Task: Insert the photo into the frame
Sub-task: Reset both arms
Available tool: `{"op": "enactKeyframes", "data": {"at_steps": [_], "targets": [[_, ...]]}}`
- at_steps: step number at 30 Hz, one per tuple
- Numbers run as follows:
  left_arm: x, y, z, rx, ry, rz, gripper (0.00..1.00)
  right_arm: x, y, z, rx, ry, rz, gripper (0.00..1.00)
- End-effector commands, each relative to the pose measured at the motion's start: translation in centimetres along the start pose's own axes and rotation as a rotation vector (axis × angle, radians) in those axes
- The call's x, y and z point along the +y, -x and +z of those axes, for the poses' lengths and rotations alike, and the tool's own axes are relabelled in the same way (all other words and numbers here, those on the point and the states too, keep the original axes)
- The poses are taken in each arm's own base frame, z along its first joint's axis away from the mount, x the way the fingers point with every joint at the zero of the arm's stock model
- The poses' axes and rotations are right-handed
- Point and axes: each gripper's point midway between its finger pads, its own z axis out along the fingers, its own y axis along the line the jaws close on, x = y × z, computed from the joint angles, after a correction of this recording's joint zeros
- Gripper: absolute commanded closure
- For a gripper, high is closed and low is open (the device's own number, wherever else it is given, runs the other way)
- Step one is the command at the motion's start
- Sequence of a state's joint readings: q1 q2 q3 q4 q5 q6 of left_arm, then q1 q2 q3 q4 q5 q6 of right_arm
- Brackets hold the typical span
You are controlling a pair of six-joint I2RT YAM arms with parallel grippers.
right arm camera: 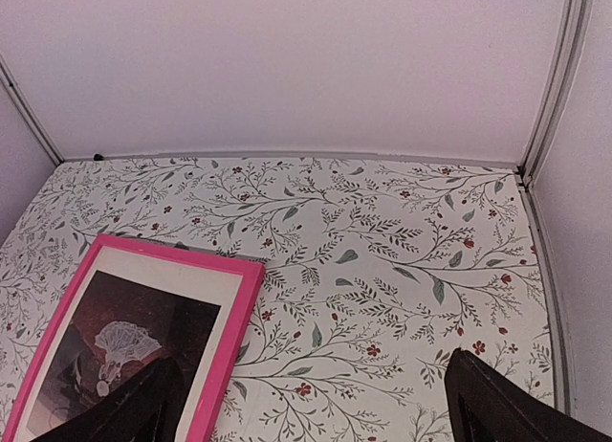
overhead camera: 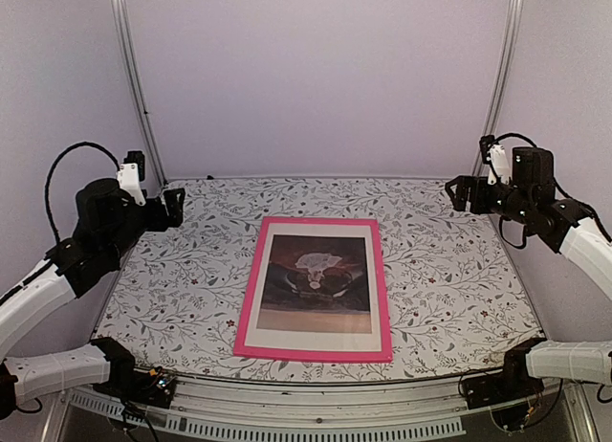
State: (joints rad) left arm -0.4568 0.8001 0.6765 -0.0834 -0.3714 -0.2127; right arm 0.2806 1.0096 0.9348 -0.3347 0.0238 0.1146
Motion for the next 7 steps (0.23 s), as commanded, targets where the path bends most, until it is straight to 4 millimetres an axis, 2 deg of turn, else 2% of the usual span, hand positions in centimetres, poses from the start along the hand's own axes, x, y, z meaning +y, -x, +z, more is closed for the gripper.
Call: {"op": "enactKeyframes", "data": {"at_steps": [1,7], "targets": [[0.21,0.40,-0.10,-0.025,0.003,-0.016,0.00,0.13,-0.11,0.11,-0.008,0.009,-0.002,0.01],[0.16,0.49,-0.17,-0.027,-0.001,-0.017,0.00,0.16,-0.51,0.46,0.004,0.011,0.004,0.01]]}}
